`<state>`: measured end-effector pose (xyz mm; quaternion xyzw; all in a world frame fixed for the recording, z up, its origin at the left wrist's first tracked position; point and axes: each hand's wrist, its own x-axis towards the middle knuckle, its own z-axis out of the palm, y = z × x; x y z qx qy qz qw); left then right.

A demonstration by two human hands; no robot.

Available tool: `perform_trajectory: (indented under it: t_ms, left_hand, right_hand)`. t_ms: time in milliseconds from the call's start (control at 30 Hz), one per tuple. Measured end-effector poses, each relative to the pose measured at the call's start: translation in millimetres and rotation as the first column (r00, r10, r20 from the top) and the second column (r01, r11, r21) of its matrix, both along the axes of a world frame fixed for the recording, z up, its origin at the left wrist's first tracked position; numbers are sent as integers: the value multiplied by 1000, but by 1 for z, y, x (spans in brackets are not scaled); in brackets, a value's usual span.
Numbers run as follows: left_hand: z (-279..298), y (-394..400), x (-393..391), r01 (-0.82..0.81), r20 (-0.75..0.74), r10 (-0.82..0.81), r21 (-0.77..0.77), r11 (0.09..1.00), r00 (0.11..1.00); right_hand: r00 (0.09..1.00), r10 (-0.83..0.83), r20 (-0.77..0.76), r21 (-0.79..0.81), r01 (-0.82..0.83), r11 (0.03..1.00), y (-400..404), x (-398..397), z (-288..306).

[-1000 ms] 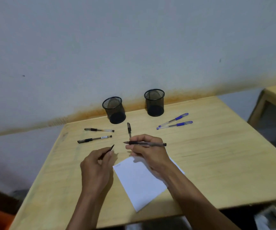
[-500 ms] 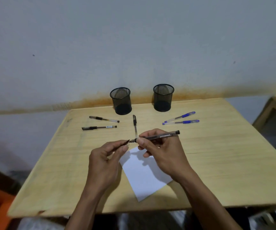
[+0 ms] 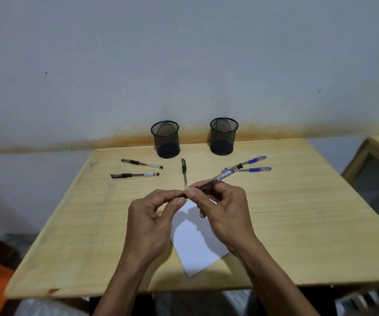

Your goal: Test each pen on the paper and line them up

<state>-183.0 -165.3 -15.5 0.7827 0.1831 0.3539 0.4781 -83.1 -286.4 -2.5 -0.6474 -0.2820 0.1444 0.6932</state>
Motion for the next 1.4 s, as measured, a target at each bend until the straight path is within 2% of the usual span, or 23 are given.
perform_trajectory:
  t_ms: [267,300,367,400,467,533,600,667,733,833,933,1033,1200,1400]
  left_hand:
    - [-1,-12,5,1,-6,-1,10,1000,1000]
    - [-1,-13,6,-2,-12,2,8,1000,1000]
    - [-1,-15,8,-23,-28,24,43,999,999]
    - [0,-14,9,-39,-33,42,80,996,999]
    - [3,-14,13,-54,-35,61,175,983,998]
    - [6,-17,19,-14,-44,27,280,960,999]
    - [10,-27,29,69,-56,-52,370,926,997]
    - [15,-41,40,143,-47,-135,422,895,990]
    - [19,-59,54,202,-29,-212,450,870,977]
    - [21,-90,76,321,-33,-344,451,833,938]
    - [22,-127,96,436,-75,-448,412,800,891]
    - [14,-165,115,537,-168,-515,387,750,841]
    - [-14,-215,146,661,-401,-526,429,615,750]
    - [-48,-253,175,701,-569,-416,508,500,709]
  right_hand:
    - [1000,-13,-14,-21,13,1000,-12,3,5]
    - [999,-44,7,-73,45,996,-15,3,5]
    - [972,-181,153,-231,213,949,-24,3,3]
    - [931,-265,251,-248,326,912,-30,2,3]
    - [775,-361,518,-130,489,862,-43,2,10]
    - [562,-291,775,-73,536,841,-54,6,15]
    - [437,-174,883,-114,559,822,-65,18,14]
    - [372,-101,923,-156,600,785,-82,30,15]
    - [342,-67,937,-181,642,745,-108,38,15]
    - [371,-96,924,-196,674,712,-151,44,12]
    - [430,-207,879,-197,722,663,-197,46,3]
    - [455,-375,808,-198,808,555,-248,38,-9]
    - [376,-636,674,-194,921,339,-313,21,-35]
    - [229,-851,472,-204,968,148,-357,-3,-71]
